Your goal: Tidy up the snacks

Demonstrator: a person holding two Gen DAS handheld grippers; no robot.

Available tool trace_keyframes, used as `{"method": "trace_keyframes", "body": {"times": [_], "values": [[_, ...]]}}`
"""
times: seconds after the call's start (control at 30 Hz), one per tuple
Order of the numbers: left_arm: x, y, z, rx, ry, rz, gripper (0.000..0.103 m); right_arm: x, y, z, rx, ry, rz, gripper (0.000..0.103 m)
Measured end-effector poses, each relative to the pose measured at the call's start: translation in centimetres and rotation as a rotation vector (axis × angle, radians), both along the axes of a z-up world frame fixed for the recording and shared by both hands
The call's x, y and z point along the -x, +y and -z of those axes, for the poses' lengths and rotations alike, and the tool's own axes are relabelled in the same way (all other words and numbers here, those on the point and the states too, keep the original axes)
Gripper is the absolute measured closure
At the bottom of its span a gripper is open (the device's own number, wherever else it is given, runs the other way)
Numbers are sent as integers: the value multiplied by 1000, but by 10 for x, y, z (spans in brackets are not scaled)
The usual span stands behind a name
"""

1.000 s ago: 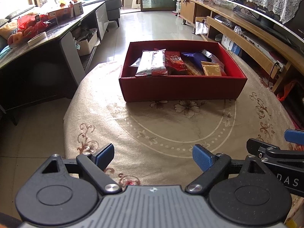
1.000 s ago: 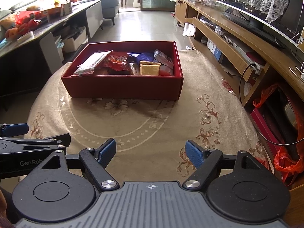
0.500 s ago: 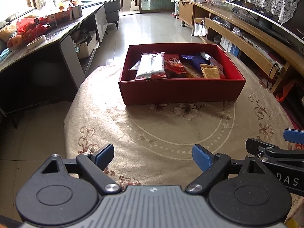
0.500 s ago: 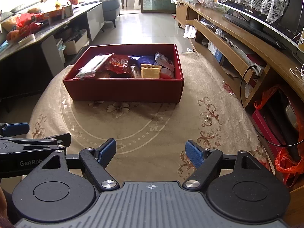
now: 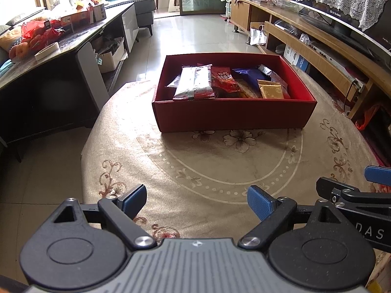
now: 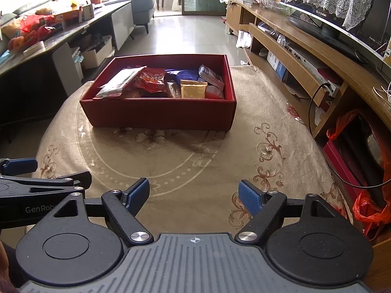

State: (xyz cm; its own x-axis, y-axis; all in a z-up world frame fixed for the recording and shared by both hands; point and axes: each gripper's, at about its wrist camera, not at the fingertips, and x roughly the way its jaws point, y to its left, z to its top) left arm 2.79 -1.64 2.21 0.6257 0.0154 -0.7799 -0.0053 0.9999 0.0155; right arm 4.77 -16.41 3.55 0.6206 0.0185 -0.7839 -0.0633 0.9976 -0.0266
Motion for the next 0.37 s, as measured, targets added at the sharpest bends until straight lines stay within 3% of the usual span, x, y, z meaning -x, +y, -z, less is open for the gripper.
{"method": "trace_keyframes", "body": {"times": [0.37], "values": [[2, -2, -1, -5, -15, 1, 16, 0, -1, 1, -1, -2, 1, 18]]}}
